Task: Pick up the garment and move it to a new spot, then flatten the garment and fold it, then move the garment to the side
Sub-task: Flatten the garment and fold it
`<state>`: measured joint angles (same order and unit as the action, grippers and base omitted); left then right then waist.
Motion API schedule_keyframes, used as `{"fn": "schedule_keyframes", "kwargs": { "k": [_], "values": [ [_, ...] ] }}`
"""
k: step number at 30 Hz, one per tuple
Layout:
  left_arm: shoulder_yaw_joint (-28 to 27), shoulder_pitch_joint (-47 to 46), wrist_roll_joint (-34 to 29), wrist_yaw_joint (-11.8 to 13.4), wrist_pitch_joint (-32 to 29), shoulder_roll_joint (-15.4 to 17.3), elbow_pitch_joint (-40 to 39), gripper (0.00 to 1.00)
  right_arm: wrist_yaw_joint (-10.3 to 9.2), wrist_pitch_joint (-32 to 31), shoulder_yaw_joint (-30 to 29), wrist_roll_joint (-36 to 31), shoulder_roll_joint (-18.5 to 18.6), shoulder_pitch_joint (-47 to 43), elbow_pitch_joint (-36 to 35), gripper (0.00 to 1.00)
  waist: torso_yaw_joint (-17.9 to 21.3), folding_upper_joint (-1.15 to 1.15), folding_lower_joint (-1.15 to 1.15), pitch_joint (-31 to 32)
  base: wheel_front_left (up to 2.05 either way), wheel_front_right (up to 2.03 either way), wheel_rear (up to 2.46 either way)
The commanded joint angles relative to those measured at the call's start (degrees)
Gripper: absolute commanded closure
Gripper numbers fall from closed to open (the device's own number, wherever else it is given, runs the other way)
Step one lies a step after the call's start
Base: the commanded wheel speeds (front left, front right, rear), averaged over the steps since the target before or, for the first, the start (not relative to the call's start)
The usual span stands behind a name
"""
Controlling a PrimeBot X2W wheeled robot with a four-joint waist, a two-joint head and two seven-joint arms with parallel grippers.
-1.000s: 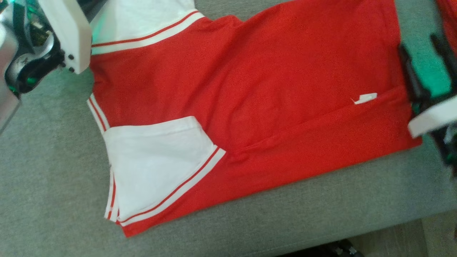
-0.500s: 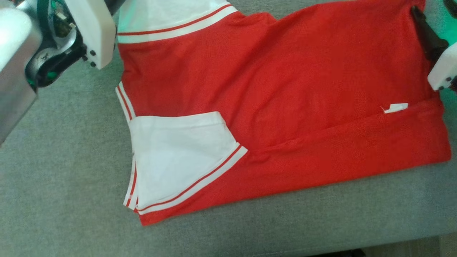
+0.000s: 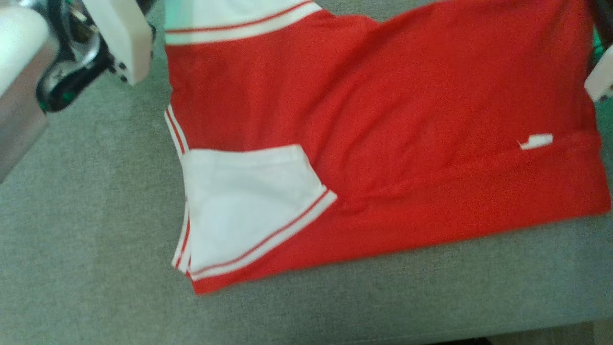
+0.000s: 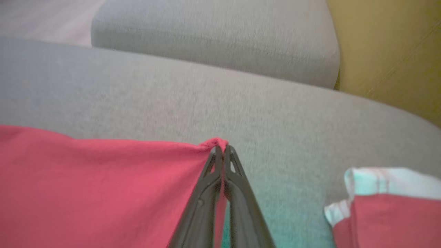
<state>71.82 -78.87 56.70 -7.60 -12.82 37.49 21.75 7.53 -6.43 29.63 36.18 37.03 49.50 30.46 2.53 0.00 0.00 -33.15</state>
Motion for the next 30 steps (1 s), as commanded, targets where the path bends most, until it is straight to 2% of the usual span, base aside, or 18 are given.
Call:
{"fn": "schedule_keyframes", "kwargs": {
  "k": [1, 6, 11, 18, 22, 30],
  "values": [
    [-2.68, -4.40, -0.92, 0.11, 1.75, 2.03, 0.16, 1.00, -0.04, 1.91, -0.04, 0.76, 2.02, 1.02, -1.03, 1.00, 0.18, 0.00, 0.00, 0.07, 0.00, 0.00, 0.00],
    [-3.32, -6.87, -3.17, 0.11, 8.79, 1.02, 3.03, 1.00, -0.04, 7.09, -0.49, 2.09, 2.85, 3.28, -0.59, 1.00, 0.32, 0.00, 0.00, 0.57, 0.00, 0.00, 0.00],
    [-2.46, -6.79, -3.23, 0.11, 12.88, 0.17, 3.27, 1.00, -0.04, 10.01, -1.10, 4.04, 3.88, 1.98, -0.64, 1.00, -0.26, 0.00, 0.00, 1.55, 0.00, 0.00, 0.00],
    [-0.72, -0.92, -3.31, 0.28, 16.53, 3.36, -2.23, 1.00, -0.04, 12.61, -1.45, 5.68, 5.45, -4.79, -1.97, 1.00, -1.28, 0.00, 0.00, 3.28, 0.00, 0.00, 0.00],
    [-0.33, 4.21, -3.79, 2.73, 18.83, 6.65, -8.20, 1.00, -0.04, 14.34, -2.84, 5.87, 6.07, -9.20, -3.02, 1.00, -2.03, 0.00, 0.00, 4.35, 0.00, 0.00, 0.00],
    [0.22, 14.46, -4.04, 10.43, 22.20, 12.84, -22.56, 1.00, -0.04, 16.42, -7.81, 4.23, 6.24, -18.92, -6.67, 1.00, -2.92, 0.00, 0.00, 6.20, 0.00, 0.00, 0.00]
  ]
}}
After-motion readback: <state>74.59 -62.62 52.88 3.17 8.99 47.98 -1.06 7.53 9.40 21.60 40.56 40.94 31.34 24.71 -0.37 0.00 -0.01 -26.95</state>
